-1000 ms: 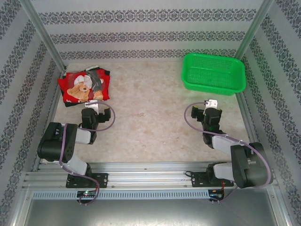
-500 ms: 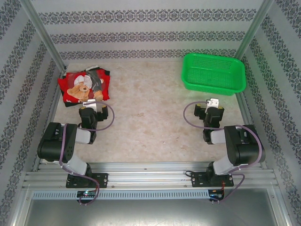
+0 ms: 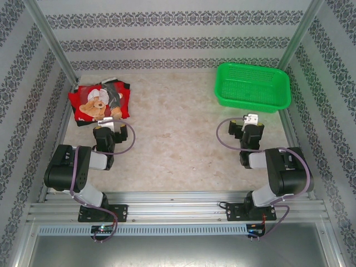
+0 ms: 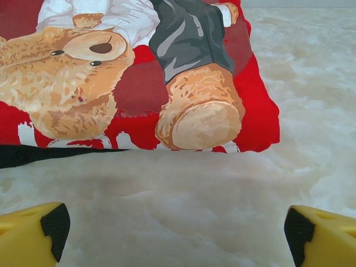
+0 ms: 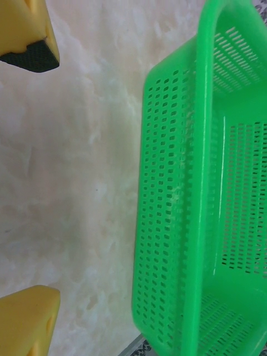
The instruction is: Fold and stack the t-shirts
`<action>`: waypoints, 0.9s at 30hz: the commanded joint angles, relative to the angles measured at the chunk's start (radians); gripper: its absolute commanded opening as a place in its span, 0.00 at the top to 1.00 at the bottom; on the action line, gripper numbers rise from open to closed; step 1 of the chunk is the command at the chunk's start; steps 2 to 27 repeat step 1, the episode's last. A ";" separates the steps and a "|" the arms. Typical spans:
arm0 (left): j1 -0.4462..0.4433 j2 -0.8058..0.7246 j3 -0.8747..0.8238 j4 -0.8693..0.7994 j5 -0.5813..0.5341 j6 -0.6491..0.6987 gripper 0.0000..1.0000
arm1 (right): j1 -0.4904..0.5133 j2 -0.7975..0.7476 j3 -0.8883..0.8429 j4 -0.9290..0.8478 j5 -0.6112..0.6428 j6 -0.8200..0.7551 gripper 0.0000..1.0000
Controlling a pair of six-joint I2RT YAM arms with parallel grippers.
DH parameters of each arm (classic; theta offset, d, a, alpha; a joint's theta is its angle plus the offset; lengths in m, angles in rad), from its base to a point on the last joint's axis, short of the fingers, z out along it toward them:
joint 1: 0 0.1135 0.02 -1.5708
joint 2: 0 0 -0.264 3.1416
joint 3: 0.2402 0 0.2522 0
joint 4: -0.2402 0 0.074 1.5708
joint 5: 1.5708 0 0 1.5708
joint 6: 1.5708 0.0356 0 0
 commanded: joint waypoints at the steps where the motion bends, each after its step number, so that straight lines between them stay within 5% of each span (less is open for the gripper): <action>1: 0.008 -0.002 0.015 0.048 -0.009 0.018 0.00 | -0.007 -0.018 0.009 0.020 -0.029 0.012 0.02; 27: 0.008 -0.002 0.015 0.048 -0.009 0.018 0.00 | -0.007 -0.018 0.009 0.020 -0.029 0.012 0.02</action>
